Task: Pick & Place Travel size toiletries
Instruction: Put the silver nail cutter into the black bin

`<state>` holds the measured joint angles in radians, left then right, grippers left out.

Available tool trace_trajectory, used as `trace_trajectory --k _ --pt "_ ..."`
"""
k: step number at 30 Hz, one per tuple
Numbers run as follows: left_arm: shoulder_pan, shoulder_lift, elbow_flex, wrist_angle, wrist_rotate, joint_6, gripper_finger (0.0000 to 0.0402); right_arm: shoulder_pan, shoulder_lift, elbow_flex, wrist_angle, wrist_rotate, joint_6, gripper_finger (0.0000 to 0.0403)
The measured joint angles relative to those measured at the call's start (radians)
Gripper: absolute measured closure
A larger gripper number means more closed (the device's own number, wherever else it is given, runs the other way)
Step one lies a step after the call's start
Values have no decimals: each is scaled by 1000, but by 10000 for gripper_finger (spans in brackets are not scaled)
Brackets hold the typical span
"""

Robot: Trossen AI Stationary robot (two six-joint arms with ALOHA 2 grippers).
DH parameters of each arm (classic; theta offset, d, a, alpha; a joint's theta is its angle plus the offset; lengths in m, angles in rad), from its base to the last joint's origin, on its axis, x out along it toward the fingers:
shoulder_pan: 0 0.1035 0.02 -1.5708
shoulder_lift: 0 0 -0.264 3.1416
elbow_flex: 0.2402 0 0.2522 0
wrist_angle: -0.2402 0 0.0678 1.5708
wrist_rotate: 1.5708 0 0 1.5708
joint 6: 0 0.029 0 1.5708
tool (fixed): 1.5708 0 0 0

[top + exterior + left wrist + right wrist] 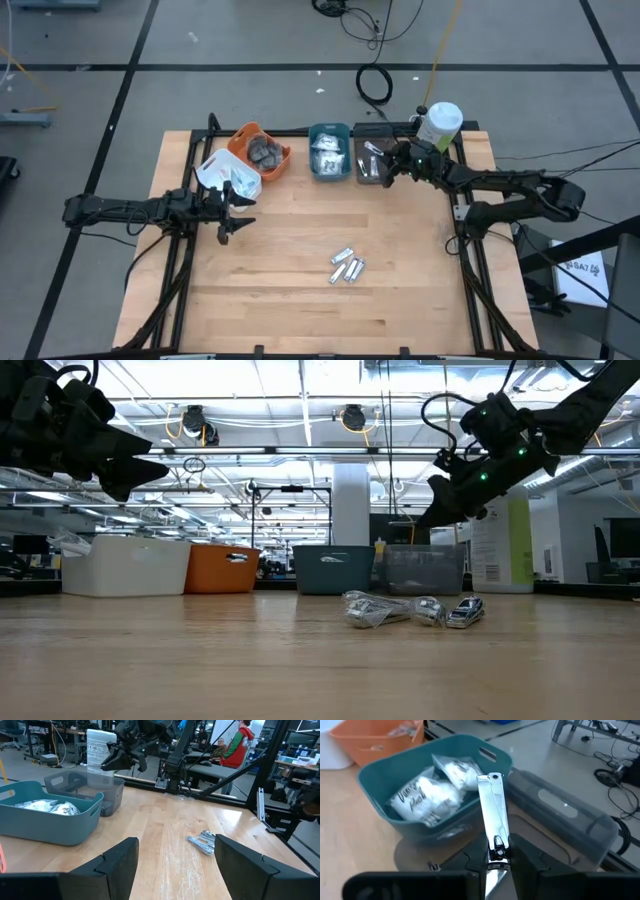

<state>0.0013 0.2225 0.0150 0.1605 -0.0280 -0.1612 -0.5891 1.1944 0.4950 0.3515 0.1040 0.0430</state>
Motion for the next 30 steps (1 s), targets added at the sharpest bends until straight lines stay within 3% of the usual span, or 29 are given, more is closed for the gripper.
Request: trace_trajectory --k 8,23,30 --pt "0 0 0 0 0 0 146 -13 34 0 -2 4 -2 345" --pt "0 0 0 0 0 0 146 -14 44 0 1 5 50 227" --pt "0 0 0 0 0 0 146 9 44 0 63 -34 36 210"
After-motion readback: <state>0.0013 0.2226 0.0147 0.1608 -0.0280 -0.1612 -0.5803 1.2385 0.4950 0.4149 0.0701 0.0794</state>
